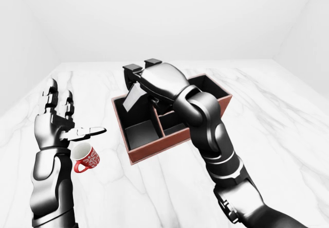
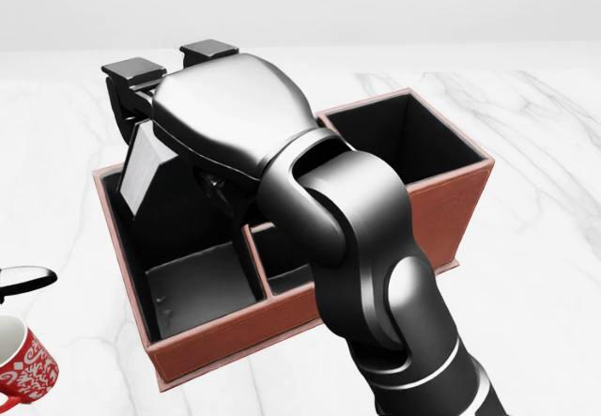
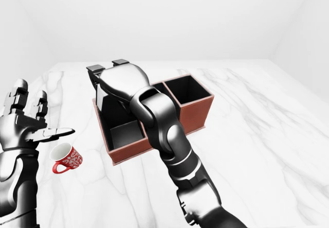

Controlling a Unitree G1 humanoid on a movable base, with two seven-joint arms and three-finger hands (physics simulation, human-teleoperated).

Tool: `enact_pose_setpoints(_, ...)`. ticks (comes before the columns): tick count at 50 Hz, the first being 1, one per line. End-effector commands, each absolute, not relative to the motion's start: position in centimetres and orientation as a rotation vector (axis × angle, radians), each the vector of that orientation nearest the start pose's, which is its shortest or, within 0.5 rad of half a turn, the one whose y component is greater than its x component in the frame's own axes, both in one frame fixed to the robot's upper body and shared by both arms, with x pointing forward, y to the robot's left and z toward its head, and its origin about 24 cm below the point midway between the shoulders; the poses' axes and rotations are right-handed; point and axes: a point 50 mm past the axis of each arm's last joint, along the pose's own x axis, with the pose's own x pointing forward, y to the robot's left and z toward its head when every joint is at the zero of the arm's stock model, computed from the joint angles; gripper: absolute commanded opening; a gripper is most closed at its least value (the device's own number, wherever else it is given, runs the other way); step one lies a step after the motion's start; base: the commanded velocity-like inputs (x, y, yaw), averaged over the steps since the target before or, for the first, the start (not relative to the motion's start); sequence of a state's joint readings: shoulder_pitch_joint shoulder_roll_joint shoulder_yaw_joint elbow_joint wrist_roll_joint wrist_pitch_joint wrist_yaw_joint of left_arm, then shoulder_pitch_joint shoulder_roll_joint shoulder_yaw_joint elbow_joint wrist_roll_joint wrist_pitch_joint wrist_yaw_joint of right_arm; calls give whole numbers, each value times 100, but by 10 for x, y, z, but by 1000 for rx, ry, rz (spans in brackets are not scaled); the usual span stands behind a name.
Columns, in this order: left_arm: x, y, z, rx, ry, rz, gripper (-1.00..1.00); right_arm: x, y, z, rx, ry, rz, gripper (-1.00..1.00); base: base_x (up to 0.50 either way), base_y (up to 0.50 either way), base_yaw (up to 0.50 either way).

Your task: Pick up the book and place it in the left compartment of the caddy.

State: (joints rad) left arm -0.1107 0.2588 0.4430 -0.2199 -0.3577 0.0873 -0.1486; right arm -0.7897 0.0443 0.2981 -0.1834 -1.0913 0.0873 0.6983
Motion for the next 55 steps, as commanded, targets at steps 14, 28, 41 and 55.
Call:
enact_pose_setpoints(14, 241, 279, 135, -81, -334, 187, 100, 287, -4, 239, -1267, -542, 456, -100, 0, 0, 0)
enact_pose_setpoints(28, 237, 282, 132, -89, -325, 195, 100, 286, 3, 234, -1254, -530, 476, -100, 0, 0, 0)
enact_pose_setpoints(41, 236, 285, 129, -97, -314, 203, 100, 293, 7, 218, -1322, -502, 535, -100, 0, 0, 0)
enact_pose_setpoints(55, 235, 288, 121, -117, -289, 207, 100, 291, 17, 213, -1334, -506, 570, -100, 0, 0, 0)
